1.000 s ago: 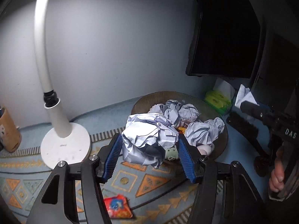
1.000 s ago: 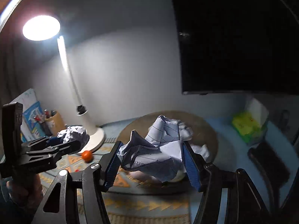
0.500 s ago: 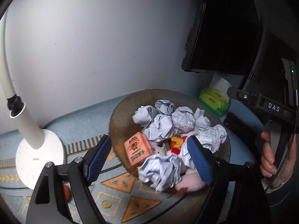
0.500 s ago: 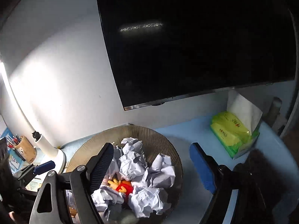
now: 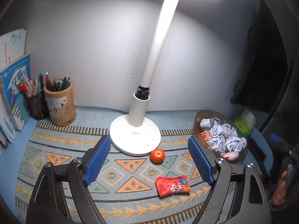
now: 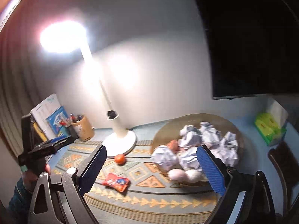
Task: Organize objects
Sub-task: 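Move both tools back toward the orange and the red snack bag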
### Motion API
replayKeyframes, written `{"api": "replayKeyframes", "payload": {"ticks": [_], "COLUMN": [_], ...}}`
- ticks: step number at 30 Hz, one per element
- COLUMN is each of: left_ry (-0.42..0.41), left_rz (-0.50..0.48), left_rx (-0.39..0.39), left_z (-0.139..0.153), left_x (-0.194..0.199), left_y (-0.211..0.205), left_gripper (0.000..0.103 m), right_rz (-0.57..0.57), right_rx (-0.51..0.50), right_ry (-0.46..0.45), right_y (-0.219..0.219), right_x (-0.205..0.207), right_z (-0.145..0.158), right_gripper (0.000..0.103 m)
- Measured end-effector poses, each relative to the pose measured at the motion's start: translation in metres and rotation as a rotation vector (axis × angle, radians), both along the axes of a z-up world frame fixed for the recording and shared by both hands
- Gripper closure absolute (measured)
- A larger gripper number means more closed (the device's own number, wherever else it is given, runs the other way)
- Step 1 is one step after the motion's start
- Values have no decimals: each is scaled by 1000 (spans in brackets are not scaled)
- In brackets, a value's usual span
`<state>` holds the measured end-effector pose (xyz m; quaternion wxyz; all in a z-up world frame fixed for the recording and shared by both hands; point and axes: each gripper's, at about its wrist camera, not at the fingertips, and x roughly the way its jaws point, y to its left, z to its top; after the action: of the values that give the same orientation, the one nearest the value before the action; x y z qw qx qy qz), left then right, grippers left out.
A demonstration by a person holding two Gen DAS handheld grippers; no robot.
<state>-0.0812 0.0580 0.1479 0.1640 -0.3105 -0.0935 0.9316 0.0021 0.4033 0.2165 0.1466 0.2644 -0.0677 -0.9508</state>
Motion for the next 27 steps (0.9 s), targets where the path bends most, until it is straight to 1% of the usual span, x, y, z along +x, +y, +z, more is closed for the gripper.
{"api": "replayKeyframes", "payload": {"ticks": [2,4,6,7,10,11,12,13,16,17,20,22,23,24,25,26,27], "left_ry": [-38,-94,-157,-186,-284,-317,-334,-333,-315,-289,-295,-301,-293,-278,-270,-270,-281], "left_rz": [28,38,11,-10,-75,-84,-90,-91,-84,-77,-110,-103,-105,-106,-103,-100,-102], "left_rx": [28,27,-4,-16,18,24,21,7,-73,-99,-100,-137,-155,-170,-183,-177,-152], "left_z": [-14,-36,-65,-76,-111,-122,-130,-135,-145,-144,-145,-145,-146,-147,-148,-147,-146], "left_x": [-3,-6,-13,-19,-41,-49,-56,-61,-76,-79,-90,-89,-89,-86,-85,-84,-84], "left_y": [-13,-13,-1,7,35,44,53,61,83,88,98,104,105,105,105,104,103], "left_gripper": [19,19,19,19,19,19,19,19,20,20,21,22,22,24,29,33,37], "right_rz": [74,135,209,270,411,440,460,475,499,505,533,540,543,542,543,546,552], "right_rx": [48,115,155,161,217,241,261,283,316,323,350,369,376,378,369,363,366], "right_ry": [-4,-31,-88,-122,-198,-219,-234,-241,-235,-236,-244,-244,-244,-246,-255,-256,-248], "right_y": [-37,-73,-101,-112,-134,-139,-143,-146,-149,-150,-153,-155,-157,-158,-160,-161,-162], "right_x": [2,-4,-13,-19,-41,-47,-54,-60,-76,-83,-97,-104,-107,-111,-113,-114,-113], "right_z": [-8,-25,-50,-66,-112,-125,-136,-145,-164,-168,-179,-187,-190,-192,-194,-194,-193], "right_gripper": [6,6,6,6,6,6,6,6,6,6,6,7,8,10,11,14,15]}}
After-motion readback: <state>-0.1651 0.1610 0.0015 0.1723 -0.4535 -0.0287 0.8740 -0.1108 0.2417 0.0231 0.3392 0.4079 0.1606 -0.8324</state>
